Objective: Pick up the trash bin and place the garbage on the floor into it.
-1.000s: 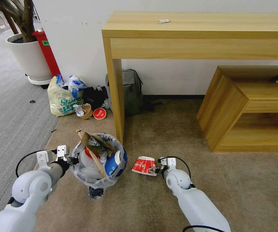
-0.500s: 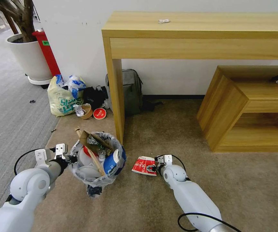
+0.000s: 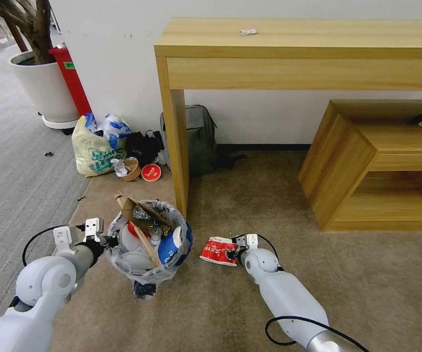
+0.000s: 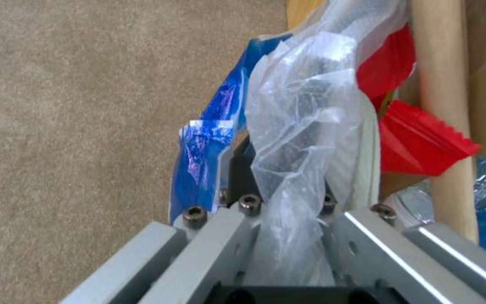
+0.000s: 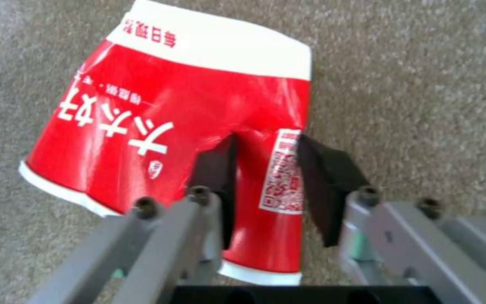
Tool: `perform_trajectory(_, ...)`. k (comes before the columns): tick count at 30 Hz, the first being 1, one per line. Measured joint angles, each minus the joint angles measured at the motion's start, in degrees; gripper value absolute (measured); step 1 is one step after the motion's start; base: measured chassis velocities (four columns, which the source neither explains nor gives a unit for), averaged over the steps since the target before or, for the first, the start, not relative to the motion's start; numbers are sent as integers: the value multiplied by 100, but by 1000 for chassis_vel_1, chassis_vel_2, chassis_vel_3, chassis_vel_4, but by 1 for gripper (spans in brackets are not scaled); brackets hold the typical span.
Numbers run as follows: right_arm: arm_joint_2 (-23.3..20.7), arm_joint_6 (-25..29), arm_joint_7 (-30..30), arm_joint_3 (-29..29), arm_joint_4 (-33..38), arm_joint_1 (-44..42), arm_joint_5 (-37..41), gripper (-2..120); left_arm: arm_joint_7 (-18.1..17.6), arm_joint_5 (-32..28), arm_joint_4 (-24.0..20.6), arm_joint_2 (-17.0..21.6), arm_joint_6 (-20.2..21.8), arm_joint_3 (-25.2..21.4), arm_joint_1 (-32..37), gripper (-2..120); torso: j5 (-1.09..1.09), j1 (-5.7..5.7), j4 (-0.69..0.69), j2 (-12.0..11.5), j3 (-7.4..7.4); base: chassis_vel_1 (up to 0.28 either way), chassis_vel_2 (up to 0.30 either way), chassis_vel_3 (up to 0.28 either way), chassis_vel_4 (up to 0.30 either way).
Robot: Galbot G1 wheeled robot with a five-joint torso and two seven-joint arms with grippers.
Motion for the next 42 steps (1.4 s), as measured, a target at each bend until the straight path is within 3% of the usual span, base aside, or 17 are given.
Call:
perform_trajectory(8, 8, 44, 9, 13, 40, -57, -21, 0, -18, 7, -52, -8, 0, 1, 34, 0, 1, 0, 1, 0, 0, 0, 0, 0, 0)
perform_trajectory(21, -31, 195, 87, 96, 390, -302, -147, 0, -29, 11, -111, 2, 0, -37, 115, 0, 2, 0, 3, 0, 0, 0, 0, 0, 0)
perform_trajectory(23, -159, 220, 80, 148, 970, -538, -179, 0, -30, 18, -117, 1, 0, -45, 145, 0, 2, 0, 1, 0, 0, 0, 0, 0, 0)
perform_trajectory(31, -357, 387, -51, 310, 2061, -951, -344, 0, -91, 38, -88, -33, 0, -29, 141, 0, 1, 0, 2, 0, 0, 0, 0, 0, 0)
perform_trajectory(38, -414, 149, 0, 314, 2000, -933, -390, 0, -88, 55, -88, -55, 0, -21, 149, 0, 1, 0, 1, 0, 0, 0, 0, 0, 0)
perform_trajectory(42, -401, -55, -3, 259, 1749, -795, -415, 12, -76, 60, -88, -48, 0, -22, 152, 0, 1, 0, 1, 0, 0, 0, 0, 0, 0)
